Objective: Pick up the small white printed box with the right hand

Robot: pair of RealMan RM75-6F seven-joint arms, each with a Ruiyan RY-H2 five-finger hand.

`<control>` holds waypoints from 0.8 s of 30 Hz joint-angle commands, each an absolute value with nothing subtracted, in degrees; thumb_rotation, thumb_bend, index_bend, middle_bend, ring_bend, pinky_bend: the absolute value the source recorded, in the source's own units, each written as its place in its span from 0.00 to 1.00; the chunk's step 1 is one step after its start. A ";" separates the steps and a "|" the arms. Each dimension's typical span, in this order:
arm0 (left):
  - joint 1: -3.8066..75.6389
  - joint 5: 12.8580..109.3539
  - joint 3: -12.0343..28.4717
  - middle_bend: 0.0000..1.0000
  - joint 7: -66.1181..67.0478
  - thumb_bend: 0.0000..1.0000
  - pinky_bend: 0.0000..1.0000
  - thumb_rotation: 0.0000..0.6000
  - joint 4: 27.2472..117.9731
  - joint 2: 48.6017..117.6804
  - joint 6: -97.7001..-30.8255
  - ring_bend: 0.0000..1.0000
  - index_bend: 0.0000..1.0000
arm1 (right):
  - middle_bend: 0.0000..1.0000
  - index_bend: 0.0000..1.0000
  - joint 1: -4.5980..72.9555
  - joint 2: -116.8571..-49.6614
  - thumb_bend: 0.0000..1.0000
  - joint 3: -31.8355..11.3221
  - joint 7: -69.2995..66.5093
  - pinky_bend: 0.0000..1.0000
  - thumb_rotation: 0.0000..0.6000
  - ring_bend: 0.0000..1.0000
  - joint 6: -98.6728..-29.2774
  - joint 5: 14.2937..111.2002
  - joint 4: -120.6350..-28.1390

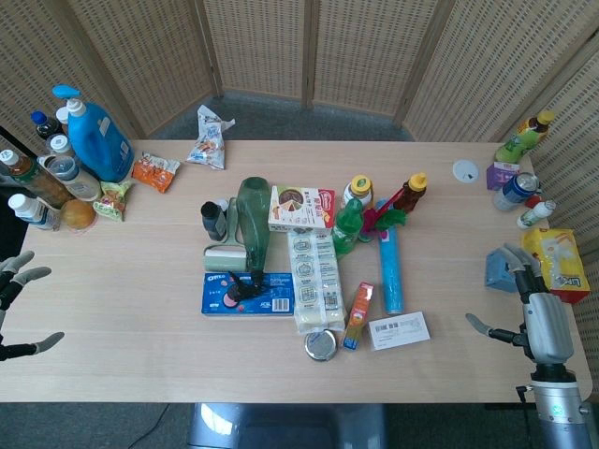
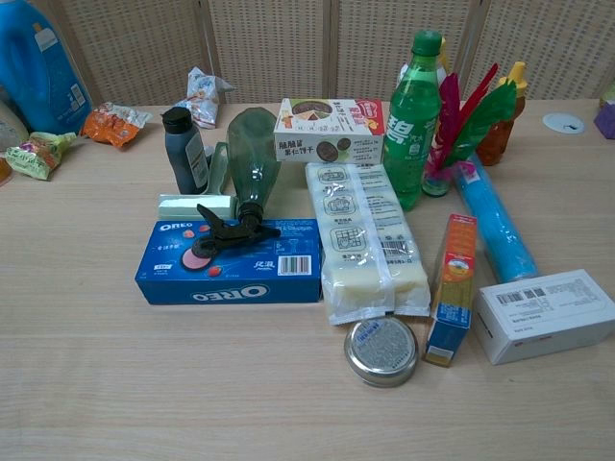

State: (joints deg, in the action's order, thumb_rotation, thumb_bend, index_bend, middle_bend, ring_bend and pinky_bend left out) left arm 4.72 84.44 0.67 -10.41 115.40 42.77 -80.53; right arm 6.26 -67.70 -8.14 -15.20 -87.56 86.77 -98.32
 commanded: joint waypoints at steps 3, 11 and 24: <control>4.59 84.78 0.57 0.00 -10.12 0.00 0.00 1.00 115.49 42.80 -80.78 0.00 0.21 | 0.07 0.01 6.41 -67.80 0.00 -7.89 -14.81 0.27 1.00 0.00 -87.27 86.88 -98.00; 4.70 84.30 0.59 0.00 -9.09 0.00 0.00 1.00 115.69 43.21 -80.51 0.00 0.22 | 0.05 0.00 6.34 -67.43 0.00 -5.81 -13.49 0.25 1.00 0.00 -85.40 87.41 -97.95; 5.34 82.60 0.93 0.00 -6.55 0.00 0.00 1.00 116.00 44.30 -79.47 0.00 0.21 | 0.00 0.00 10.24 -66.70 0.00 -1.17 -13.09 0.17 1.00 0.00 -75.61 90.76 -96.82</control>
State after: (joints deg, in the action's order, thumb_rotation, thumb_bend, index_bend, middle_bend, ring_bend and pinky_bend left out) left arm 5.32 82.60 0.96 -6.70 115.94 44.22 -79.51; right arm 9.24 -66.54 -1.99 -15.23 -77.27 89.76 -96.92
